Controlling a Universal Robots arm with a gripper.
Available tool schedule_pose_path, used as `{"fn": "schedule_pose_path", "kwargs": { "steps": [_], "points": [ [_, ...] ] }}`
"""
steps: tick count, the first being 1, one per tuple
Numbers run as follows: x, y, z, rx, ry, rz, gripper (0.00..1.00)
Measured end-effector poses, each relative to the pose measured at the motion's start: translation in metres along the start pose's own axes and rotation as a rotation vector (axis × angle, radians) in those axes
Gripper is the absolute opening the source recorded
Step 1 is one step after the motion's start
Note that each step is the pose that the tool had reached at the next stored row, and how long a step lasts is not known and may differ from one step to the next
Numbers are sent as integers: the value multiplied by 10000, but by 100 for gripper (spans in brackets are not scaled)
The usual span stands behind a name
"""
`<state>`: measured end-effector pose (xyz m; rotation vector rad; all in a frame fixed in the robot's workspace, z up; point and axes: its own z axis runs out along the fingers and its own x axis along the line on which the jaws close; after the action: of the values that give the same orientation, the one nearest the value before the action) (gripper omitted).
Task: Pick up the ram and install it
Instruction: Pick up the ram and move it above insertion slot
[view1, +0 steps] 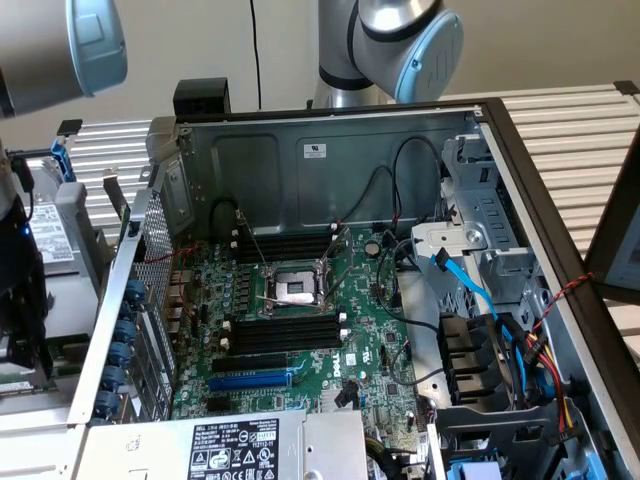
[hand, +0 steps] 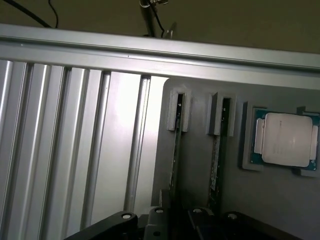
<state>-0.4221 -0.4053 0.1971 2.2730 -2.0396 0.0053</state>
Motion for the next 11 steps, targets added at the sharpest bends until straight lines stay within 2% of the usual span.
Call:
{"fn": "schedule_pose_path", "kwargs": {
  "steps": [11],
  "points": [
    [-3,5,12,13,-2,3,19]
  ]
}}
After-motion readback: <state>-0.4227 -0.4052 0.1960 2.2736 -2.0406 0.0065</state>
